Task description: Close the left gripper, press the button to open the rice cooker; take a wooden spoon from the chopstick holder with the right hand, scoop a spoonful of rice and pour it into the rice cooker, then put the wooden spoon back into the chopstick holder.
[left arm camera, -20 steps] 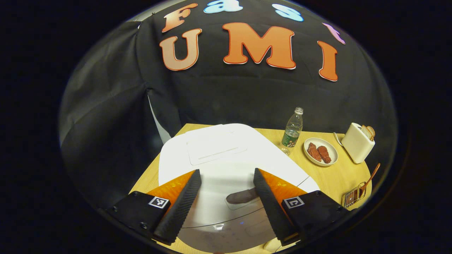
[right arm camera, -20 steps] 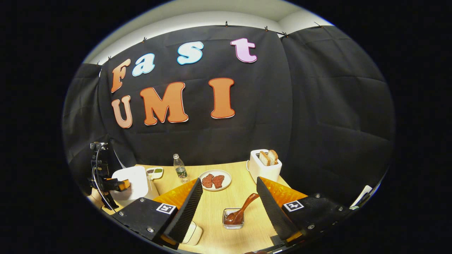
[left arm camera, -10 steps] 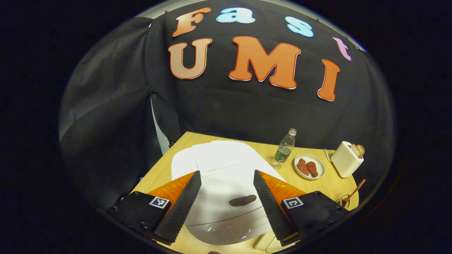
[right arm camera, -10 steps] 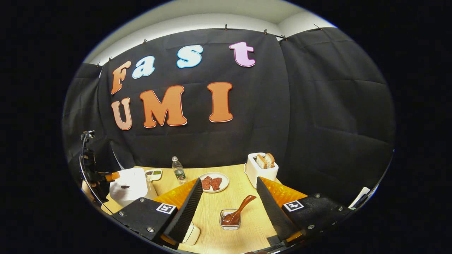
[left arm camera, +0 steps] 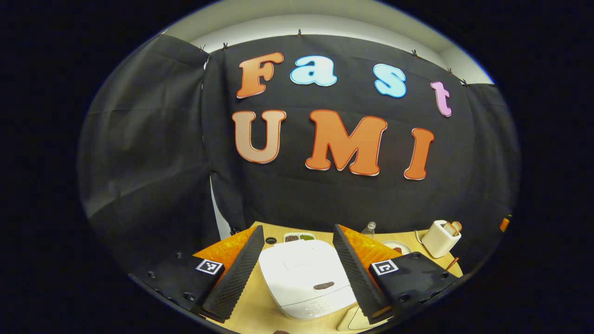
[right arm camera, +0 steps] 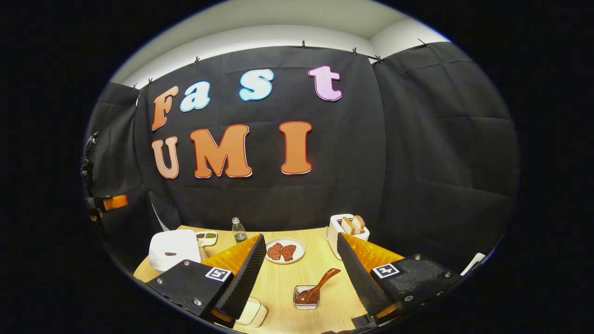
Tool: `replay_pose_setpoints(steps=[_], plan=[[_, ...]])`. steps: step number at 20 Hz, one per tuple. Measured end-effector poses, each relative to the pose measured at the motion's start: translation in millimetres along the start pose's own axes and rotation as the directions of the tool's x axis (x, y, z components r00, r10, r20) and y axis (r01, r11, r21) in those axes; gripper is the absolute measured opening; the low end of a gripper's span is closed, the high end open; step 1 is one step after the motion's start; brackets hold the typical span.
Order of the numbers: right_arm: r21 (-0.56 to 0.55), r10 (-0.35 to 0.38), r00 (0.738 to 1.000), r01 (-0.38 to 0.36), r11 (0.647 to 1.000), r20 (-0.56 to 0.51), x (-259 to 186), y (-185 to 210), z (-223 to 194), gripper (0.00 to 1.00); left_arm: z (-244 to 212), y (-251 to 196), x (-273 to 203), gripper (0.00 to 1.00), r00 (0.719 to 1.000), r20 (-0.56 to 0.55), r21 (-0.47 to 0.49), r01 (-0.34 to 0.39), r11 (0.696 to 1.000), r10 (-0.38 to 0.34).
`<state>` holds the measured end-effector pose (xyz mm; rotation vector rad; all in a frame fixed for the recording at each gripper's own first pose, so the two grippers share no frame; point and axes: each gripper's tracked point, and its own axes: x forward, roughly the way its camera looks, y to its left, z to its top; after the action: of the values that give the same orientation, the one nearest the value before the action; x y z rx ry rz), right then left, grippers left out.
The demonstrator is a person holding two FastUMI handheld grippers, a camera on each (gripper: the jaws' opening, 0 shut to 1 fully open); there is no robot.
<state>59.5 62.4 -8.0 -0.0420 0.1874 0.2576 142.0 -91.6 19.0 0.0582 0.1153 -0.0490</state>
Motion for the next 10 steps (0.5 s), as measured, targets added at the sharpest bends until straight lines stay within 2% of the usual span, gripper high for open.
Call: replay_pose_setpoints(steps=[3,10], plan=[[-0.003,0.003,1.000,-0.003,1.000,0.011,-1,6,4,0.95,32,12,-33,1.00,0.998,0.063,0.037,-0.012,0.999,0.010],[-0.010,-0.001,0.999,0.001,1.000,0.034,-3,13,12,0.95,58,28,-71,1.00,0.991,0.130,0.051,-0.026,0.998,0.019]])
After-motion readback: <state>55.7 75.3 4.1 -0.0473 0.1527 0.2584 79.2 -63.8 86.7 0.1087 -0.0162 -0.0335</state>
